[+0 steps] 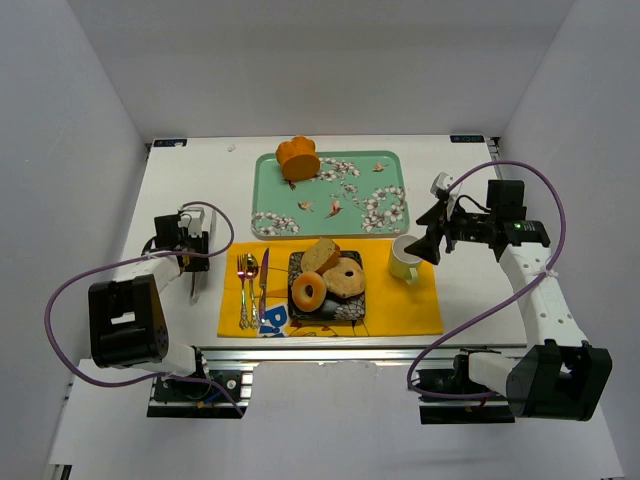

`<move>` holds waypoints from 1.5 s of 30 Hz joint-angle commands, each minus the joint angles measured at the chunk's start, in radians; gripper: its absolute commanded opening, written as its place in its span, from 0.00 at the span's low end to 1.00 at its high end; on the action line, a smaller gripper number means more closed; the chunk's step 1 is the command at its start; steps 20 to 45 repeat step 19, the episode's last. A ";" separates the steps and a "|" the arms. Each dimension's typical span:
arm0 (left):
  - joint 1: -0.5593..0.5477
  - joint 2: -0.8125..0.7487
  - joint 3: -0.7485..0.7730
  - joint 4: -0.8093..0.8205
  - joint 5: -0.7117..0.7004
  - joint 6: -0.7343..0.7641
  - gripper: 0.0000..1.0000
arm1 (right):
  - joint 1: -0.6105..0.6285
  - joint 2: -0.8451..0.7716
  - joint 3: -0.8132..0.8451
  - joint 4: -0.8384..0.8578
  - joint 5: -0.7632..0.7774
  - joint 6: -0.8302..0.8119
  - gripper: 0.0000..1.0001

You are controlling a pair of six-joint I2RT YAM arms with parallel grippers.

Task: Place the bread

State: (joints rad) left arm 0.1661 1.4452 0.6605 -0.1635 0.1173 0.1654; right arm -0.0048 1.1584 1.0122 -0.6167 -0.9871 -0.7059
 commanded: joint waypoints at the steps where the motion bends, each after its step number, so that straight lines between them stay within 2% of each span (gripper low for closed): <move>1: 0.019 0.006 0.019 -0.020 0.028 0.032 0.53 | 0.003 -0.002 0.052 -0.037 0.039 0.043 0.89; 4: 0.030 0.006 0.034 -0.025 0.007 0.025 0.61 | 0.003 -0.008 0.057 -0.014 0.085 0.100 0.89; 5: 0.032 0.003 0.037 -0.024 -0.002 0.014 0.75 | 0.003 -0.006 0.060 -0.002 0.100 0.155 0.89; 6: 0.035 0.001 0.047 -0.028 -0.010 0.005 0.77 | 0.003 -0.005 0.065 0.003 0.128 0.169 0.89; 10: 0.042 -0.035 0.077 -0.045 -0.065 -0.058 0.98 | 0.003 0.014 0.091 0.078 0.263 0.341 0.89; 12: 0.050 -0.089 0.094 -0.051 -0.102 -0.128 0.98 | 0.003 0.017 0.111 0.113 0.361 0.444 0.89; 15: 0.061 -0.179 0.123 -0.057 -0.155 -0.239 0.98 | 0.003 0.038 0.144 0.136 0.421 0.491 0.89; 19: 0.061 -0.273 0.186 -0.149 -0.163 -0.380 0.98 | 0.003 0.081 0.195 0.153 0.427 0.516 0.90; 45: 0.061 -0.273 0.186 -0.149 -0.163 -0.380 0.98 | 0.003 0.081 0.195 0.153 0.427 0.516 0.90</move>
